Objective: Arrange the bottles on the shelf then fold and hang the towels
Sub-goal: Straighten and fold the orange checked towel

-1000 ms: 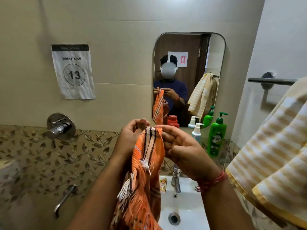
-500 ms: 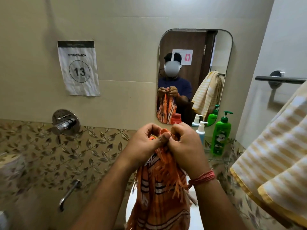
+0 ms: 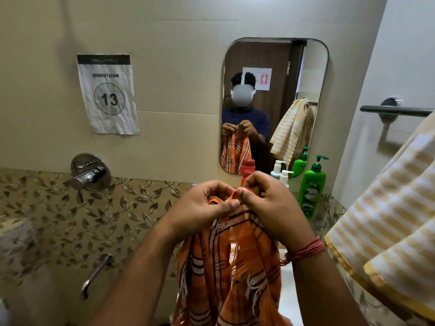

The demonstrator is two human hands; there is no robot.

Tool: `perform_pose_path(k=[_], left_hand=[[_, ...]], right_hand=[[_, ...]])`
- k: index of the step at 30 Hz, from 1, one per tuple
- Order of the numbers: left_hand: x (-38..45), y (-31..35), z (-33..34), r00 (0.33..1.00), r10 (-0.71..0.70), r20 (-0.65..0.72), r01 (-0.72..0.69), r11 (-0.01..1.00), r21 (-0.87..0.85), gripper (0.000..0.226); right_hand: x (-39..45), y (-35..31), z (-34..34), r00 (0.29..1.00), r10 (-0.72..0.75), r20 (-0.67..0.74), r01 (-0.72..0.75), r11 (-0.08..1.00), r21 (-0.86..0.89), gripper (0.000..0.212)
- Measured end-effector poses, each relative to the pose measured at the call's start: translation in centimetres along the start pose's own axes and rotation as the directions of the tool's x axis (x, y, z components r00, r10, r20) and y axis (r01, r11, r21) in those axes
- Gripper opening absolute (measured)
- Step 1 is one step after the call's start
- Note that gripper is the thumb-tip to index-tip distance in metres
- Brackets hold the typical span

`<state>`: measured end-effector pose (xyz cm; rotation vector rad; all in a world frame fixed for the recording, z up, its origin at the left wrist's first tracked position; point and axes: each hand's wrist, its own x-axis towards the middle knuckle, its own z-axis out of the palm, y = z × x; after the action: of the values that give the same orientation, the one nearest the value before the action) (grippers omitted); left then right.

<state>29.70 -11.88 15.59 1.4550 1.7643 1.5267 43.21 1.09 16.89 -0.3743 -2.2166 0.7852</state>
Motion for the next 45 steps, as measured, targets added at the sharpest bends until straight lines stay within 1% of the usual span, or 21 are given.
perform_pose_path(k=[2,3,6,8,10,12,14,15,16,17,20,21,23,26,29,31,33,34,37,41,45], left_hand=[[-0.2,0.0,0.0,0.998,-0.006,0.066,0.007,1.000,-0.008,0.033],[-0.1,0.0,0.1,0.999,-0.001,0.048,0.001,1.000,-0.009,0.030],[0.4,-0.6,0.4,0.991,0.013,-0.135,-0.022,0.997,-0.069,0.009],[0.6,-1.0,0.6,0.978,0.008,-0.210,-0.036,0.991,-0.130,0.004],[0.6,-1.1,0.9,0.974,0.013,-0.228,-0.055,0.982,-0.180,0.007],[0.6,-1.0,1.1,0.970,-0.003,-0.245,-0.061,0.965,-0.255,0.018],[0.7,-0.8,1.2,0.958,-0.037,-0.284,-0.060,0.943,-0.327,0.029],[0.7,-0.7,1.2,0.952,-0.037,-0.304,-0.071,0.939,-0.338,0.033],[0.7,-0.7,1.2,0.949,-0.022,-0.315,-0.090,0.938,-0.334,0.036],[0.8,-0.7,1.2,0.948,0.001,-0.317,-0.110,0.939,-0.326,0.038],[0.7,-0.3,1.2,0.951,0.095,-0.296,-0.173,0.952,-0.251,0.041],[0.6,0.0,1.2,0.950,0.126,-0.287,-0.194,0.956,-0.221,0.044],[0.5,0.4,0.9,0.951,0.157,-0.268,-0.204,0.966,-0.159,0.047],[0.2,0.5,-0.3,0.985,0.063,-0.161,-0.077,0.993,-0.085,0.038],[-0.3,0.3,-1.4,0.995,-0.068,-0.074,0.069,0.997,0.016,0.032],[-0.4,0.1,-1.4,0.988,-0.072,-0.138,0.094,0.982,0.167,0.020],[-0.2,-0.3,-1.1,0.961,0.018,-0.277,0.080,0.937,0.339,0.015],[-0.2,-0.5,-1.0,0.938,0.066,-0.339,0.065,0.931,0.360,0.017],[0.0,-0.8,-0.6,0.886,0.118,-0.449,-0.003,0.969,0.248,0.018],[-0.1,-0.7,0.5,0.899,0.100,-0.426,-0.060,0.993,0.106,0.028],[-0.2,-1.0,1.0,0.885,0.042,-0.464,-0.068,0.997,-0.040,0.043]], right_hand=[[-0.1,-0.1,0.0,1.000,-0.001,0.010,0.001,0.999,0.047,0.008],[-0.1,-0.1,0.0,1.000,0.003,0.023,-0.005,0.997,0.073,0.008],[-0.1,-0.1,0.0,0.995,0.008,0.100,-0.019,0.994,0.110,0.008],[-0.1,-0.3,0.0,0.984,-0.012,0.176,0.008,1.000,0.026,0.007],[-0.1,-0.5,0.2,0.974,-0.041,0.224,0.056,0.997,-0.059,0.010],[-0.2,-0.6,0.3,0.983,-0.069,0.170,0.080,0.995,-0.060,0.015],[-0.4,-0.4,0.5,0.994,-0.065,0.088,0.058,0.996,0.071,0.018],[-0.6,-0.3,0.7,0.994,-0.043,0.096,0.024,0.981,0.191,0.018],[-0.7,-0.3,1.0,0.990,-0.017,0.143,-0.026,0.956,0.293,0.016],[-0.7,-0.1,1.2,0.979,0.005,0.204,-0.077,0.935,0.346,0.015],[-0.9,0.2,1.9,0.938,0.022,0.347,-0.149,0.927,0.344,0.016],[-1.0,0.2,2.1,0.935,0.012,0.353,-0.146,0.924,0.354,0.017],[-1.2,0.2,2.3,0.958,-0.005,0.286,-0.111,0.915,0.388,0.021],[-1.3,-0.1,1.8,0.988,-0.009,0.157,-0.061,0.898,0.436,0.025],[-1.3,-0.1,1.4,0.992,-0.048,0.113,0.005,0.934,0.356,0.028],[-1.3,0.0,1.5,0.993,-0.053,0.110,0.017,0.951,0.310,0.030],[-1.3,0.2,1.6,0.994,-0.042,0.097,0.013,0.959,0.282,0.031],[-1.3,0.2,1.6,0.995,-0.040,0.089,0.014,0.963,0.269,0.031],[-1.3,0.4,1.6,0.997,-0.030,0.077,0.010,0.969,0.247,0.031],[-1.3,0.3,1.5,0.996,-0.009,0.091,-0.014,0.967,0.255,0.028],[-1.6,0.5,1.5,0.995,0.024,0.099,-0.052,0.955,0.292,0.022]])
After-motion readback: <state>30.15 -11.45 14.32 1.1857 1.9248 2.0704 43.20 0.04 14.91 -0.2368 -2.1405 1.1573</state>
